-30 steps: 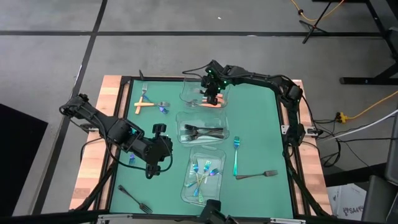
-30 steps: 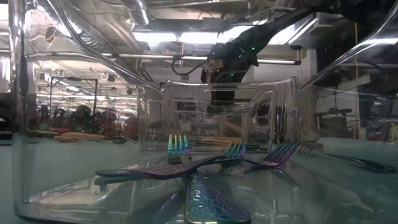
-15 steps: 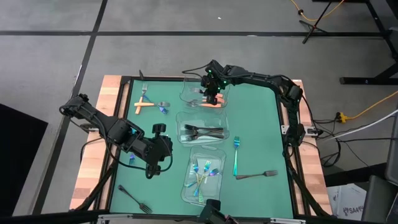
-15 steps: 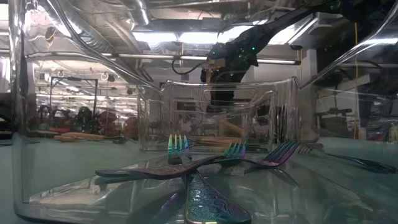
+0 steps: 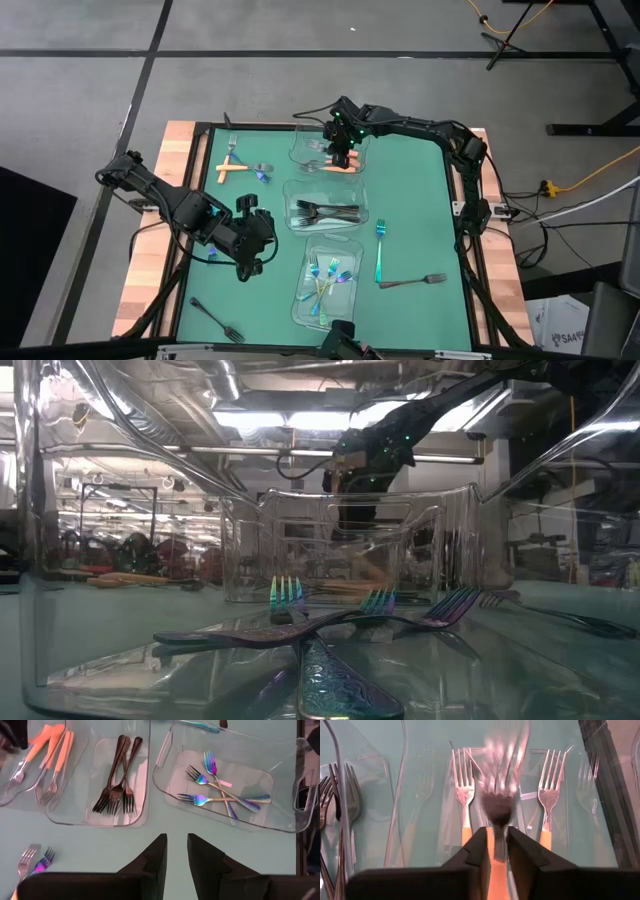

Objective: Sort silverware by color (type)
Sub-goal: Put the yellow fork into the top transparent bin, then put the blue fork into the bottom transparent bin

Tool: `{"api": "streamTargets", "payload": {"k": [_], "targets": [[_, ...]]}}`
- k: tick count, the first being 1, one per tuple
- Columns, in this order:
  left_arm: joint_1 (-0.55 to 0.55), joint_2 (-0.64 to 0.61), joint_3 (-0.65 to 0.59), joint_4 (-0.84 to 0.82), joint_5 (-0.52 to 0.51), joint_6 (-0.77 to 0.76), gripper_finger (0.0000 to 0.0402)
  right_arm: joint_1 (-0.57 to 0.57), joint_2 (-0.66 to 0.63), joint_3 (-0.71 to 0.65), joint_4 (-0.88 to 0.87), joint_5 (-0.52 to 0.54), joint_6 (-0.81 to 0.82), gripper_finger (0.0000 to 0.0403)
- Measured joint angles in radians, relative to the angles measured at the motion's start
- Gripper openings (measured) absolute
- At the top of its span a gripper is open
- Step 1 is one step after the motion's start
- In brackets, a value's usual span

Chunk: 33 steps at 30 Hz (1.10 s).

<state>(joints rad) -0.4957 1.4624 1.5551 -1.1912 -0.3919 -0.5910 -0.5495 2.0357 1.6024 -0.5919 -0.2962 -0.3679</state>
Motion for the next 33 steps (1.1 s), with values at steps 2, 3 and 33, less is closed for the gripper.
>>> {"api": "streamTargets", "payload": {"k": [2, 3, 33], "targets": [[0.000, 0.000, 0.000, 0.000, 0.000, -0.004, 0.0070, 0.000, 0.000, 0.000, 0.001, 0.000, 0.000, 0.0084], [0.000, 0.000, 0.000, 0.000, 0.000, -0.004, 0.0070, 0.000, 0.000, 0.000, 0.001, 0.000, 0.000, 0.0092], [-0.003, 0.000, 0.001, -0.170, 0.146, 0.146, 0.0070, 0.000, -0.001, 0.000, 0.018, 0.000, 0.000, 0.0115]]}}
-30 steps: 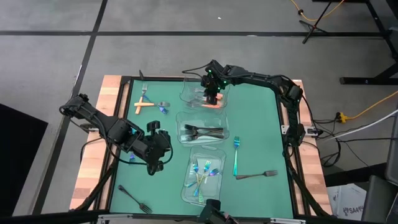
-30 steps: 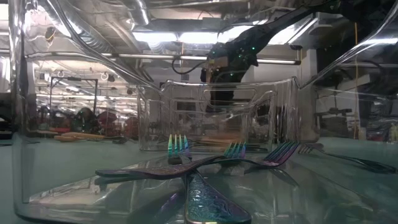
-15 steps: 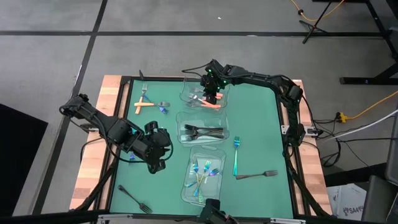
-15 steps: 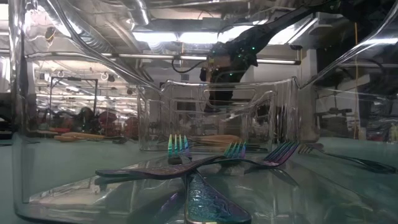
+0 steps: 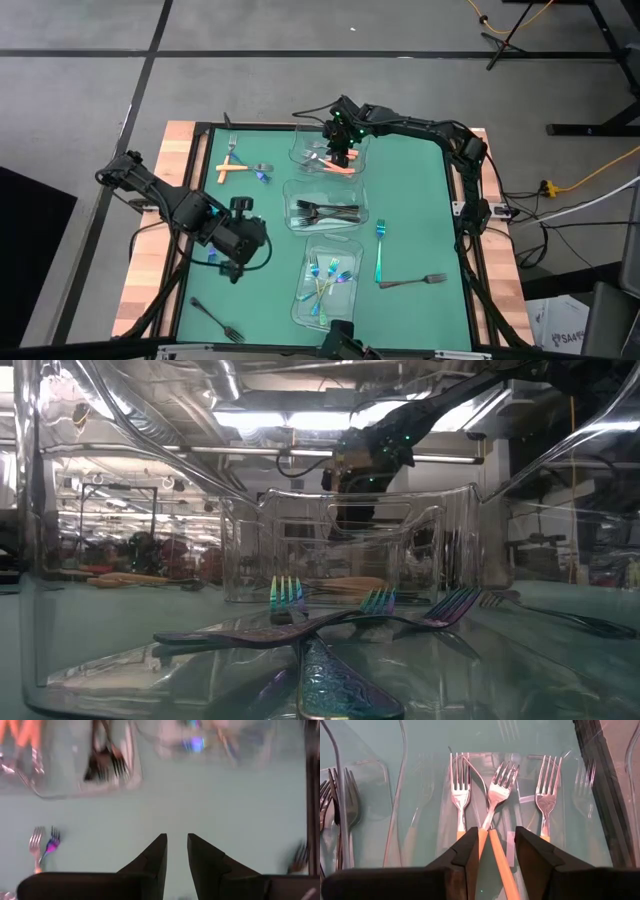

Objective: Sort silverware by color (type)
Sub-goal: Put the blue fork into the bottom transparent bin

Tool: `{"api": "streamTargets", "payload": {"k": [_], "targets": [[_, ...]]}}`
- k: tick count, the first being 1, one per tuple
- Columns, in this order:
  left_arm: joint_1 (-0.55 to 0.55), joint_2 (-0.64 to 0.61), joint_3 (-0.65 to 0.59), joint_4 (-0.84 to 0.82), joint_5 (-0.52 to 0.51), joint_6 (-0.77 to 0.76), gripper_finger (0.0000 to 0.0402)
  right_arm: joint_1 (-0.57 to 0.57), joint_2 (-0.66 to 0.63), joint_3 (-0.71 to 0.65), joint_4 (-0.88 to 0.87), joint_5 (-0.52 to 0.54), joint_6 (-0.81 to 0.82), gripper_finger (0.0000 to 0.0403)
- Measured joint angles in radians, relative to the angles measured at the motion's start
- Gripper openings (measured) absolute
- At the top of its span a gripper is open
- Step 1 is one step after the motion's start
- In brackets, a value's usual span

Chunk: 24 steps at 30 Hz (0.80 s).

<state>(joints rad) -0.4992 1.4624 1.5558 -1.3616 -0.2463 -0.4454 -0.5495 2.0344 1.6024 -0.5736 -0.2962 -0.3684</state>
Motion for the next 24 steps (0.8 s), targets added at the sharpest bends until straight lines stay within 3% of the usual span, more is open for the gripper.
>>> {"api": "streamTargets", "payload": {"k": [8, 17, 24], "targets": [[0.000, -0.001, -0.018, -0.104, 0.087, 0.192, 0.0070, 0.024, -0.002, 0.060, -0.080, 0.001, -0.003, 0.0115], [0.000, 0.000, -0.280, -0.104, 0.194, 0.474, 0.0070, 0.164, -0.003, 0.277, -0.334, 0.008, -0.021, 0.0115], [0.013, 0.000, -0.501, -0.051, 0.197, 0.717, 0.0070, 0.311, -0.003, 0.445, -0.596, 0.266, -0.085, 0.0115]]}}
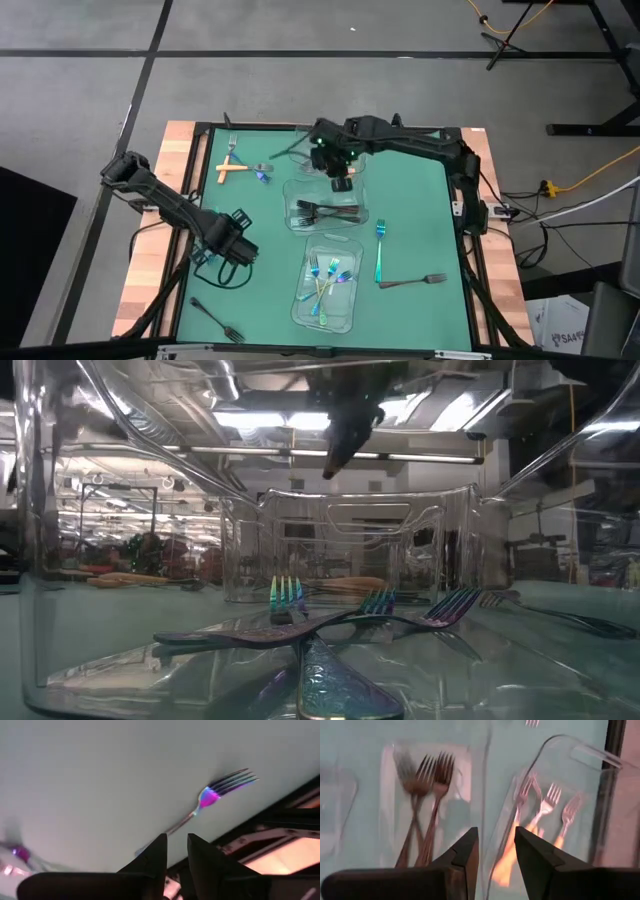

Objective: Sort silverware by color (type)
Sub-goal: Put the blue fork into the bottom transparent bin

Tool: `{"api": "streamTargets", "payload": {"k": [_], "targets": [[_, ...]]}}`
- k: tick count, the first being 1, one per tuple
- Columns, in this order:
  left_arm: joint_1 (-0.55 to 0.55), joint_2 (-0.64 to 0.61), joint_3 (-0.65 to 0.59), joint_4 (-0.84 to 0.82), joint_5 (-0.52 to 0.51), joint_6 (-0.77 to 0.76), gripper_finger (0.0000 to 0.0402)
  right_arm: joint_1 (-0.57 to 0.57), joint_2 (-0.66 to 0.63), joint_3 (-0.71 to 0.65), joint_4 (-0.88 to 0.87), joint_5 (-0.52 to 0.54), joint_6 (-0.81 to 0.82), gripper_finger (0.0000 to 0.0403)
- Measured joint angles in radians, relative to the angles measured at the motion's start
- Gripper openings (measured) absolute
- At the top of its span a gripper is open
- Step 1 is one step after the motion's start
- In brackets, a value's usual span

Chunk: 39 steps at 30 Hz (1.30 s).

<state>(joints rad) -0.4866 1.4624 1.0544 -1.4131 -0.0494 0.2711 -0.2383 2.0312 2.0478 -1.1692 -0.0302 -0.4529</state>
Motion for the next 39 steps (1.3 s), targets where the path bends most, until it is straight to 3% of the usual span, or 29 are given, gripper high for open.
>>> {"api": "streamTargets", "payload": {"k": [8, 15, 24, 39], "targets": [[0.045, -0.005, -0.216, 0.119, 0.022, 0.150, 0.0070, 0.093, 0.000, 0.130, -0.270, 0.057, 0.024, 0.0115], [0.124, -0.102, -0.337, 0.139, 0.120, 0.159, 0.0070, 0.133, -0.028, 0.136, -0.339, 0.057, 0.064, 0.0115], [0.177, -0.322, -0.404, 0.217, 0.114, 0.158, 0.0070, 0.141, -0.048, 0.136, -0.336, 0.073, 0.117, 0.0115], [0.147, -0.336, -0.449, 0.279, 0.066, 0.269, 0.0070, 0.141, -0.048, 0.136, -0.314, 0.073, 0.138, 0.0115]]}}
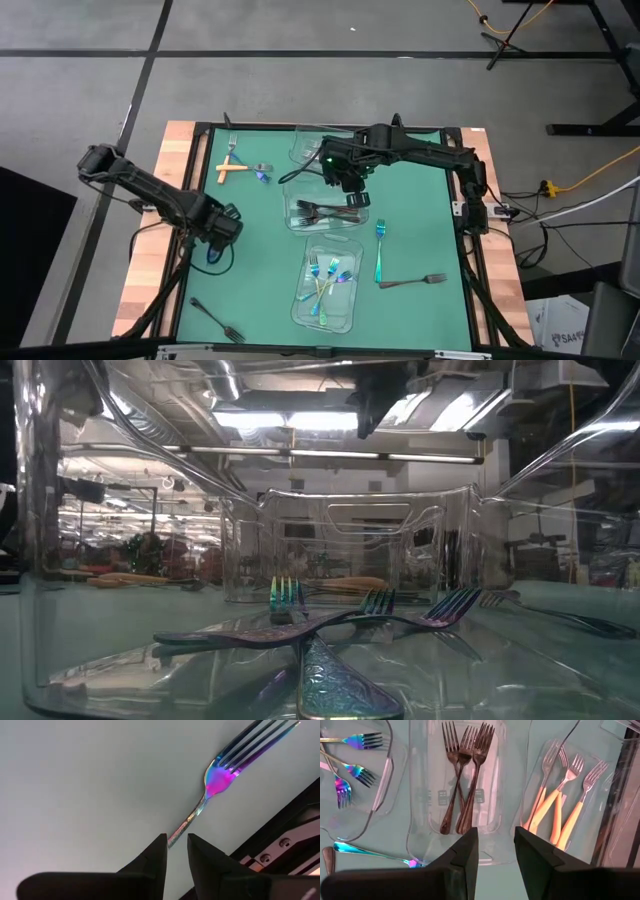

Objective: Sort silverware by color (type)
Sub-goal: Put the blue fork into the bottom transparent bin

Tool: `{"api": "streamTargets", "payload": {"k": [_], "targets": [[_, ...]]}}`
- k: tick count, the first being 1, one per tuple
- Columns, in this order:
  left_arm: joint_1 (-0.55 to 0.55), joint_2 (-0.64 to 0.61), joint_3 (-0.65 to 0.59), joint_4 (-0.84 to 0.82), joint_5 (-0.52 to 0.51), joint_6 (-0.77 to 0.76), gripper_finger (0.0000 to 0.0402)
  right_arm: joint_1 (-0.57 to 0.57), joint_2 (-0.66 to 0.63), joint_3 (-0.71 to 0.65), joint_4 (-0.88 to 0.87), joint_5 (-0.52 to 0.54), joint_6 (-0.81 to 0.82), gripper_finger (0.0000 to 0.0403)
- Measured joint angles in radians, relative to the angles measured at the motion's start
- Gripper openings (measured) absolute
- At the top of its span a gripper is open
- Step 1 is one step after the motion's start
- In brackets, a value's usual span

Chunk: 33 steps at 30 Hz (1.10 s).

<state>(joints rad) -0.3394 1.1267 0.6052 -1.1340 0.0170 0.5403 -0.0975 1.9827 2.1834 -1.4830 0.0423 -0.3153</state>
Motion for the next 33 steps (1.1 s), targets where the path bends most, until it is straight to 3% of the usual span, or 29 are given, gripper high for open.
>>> {"api": "streamTargets", "payload": {"k": [33], "targets": [[-0.056, 0.002, -0.116, 0.110, 0.012, 0.199, 0.0070, 0.000, 0.000, -0.001, 0.001, -0.001, 0.000, 0.0115]]}}
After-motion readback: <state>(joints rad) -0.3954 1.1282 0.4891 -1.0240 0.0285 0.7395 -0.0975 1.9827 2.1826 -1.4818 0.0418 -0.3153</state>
